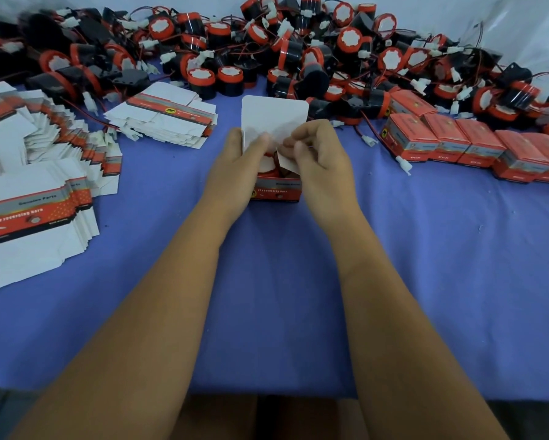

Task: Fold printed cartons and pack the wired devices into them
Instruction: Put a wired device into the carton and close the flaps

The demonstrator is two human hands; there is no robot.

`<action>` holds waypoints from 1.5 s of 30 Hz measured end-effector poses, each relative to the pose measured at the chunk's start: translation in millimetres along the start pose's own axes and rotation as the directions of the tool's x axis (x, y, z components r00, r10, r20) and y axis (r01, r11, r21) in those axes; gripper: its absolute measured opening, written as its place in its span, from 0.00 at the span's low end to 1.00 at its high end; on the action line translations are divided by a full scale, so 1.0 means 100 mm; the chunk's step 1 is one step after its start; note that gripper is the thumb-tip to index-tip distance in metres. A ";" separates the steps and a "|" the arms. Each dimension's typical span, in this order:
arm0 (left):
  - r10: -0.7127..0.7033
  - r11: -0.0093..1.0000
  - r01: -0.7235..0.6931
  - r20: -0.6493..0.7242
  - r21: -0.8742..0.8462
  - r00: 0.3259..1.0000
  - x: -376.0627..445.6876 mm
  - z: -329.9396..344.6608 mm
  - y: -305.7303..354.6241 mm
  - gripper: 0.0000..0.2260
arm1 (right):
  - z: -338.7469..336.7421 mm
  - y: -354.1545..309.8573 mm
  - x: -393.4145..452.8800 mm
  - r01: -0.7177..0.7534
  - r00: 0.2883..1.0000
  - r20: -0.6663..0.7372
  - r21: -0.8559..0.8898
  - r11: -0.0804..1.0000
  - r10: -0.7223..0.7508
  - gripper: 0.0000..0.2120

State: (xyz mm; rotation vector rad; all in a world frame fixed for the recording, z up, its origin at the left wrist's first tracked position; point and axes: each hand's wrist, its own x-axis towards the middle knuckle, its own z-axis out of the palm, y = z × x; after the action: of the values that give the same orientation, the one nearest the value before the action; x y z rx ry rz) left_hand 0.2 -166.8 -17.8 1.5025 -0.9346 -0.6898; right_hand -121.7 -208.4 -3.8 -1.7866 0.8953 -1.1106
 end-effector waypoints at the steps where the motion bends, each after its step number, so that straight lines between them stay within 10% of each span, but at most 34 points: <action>1: -0.017 0.997 0.019 0.033 -0.072 0.999 0.00 -0.01 0.01 0.19 | 0.02 0.00 0.00 0.026 1.000 0.000 -0.053 0.998 -0.026 0.08; 4: 0.003 0.953 0.033 0.118 -0.300 0.993 0.01 -0.01 0.00 0.25 | 0.09 0.02 0.02 0.065 0.997 -0.037 -0.155 0.986 -0.071 0.12; 11: 0.018 1.000 -0.016 0.103 -0.014 0.995 0.10 -0.06 -0.05 0.14 | 0.07 0.12 0.06 -0.130 0.966 -0.237 -0.097 0.987 0.104 0.35; 15: 0.106 0.994 -0.106 -0.018 -0.003 0.994 0.09 -0.05 -0.07 0.15 | 0.00 0.15 0.06 -0.122 0.983 -0.141 -0.036 0.992 0.116 0.11; 26: -0.026 0.954 0.040 0.053 -0.296 0.998 0.14 -0.17 -0.08 0.11 | -0.13 0.18 0.05 -0.191 0.979 -0.040 0.139 0.972 0.199 0.08; 31: 0.139 0.989 -0.141 0.041 0.047 0.989 0.12 -0.14 -0.16 0.14 | -0.18 0.25 0.04 -0.122 0.988 0.087 -0.067 0.990 0.127 0.19; 45: 0.240 0.954 -0.255 0.109 0.160 0.965 0.08 -0.14 -0.14 0.15 | -0.13 0.27 0.05 0.005 1.000 -0.022 -0.221 0.975 -0.010 0.15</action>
State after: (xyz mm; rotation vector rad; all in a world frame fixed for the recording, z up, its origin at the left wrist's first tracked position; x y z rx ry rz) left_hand 18.5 -166.0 -28.9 1.4806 -1.2536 -0.5051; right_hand -136.4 -227.1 -23.4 -1.9618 1.0616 -1.0714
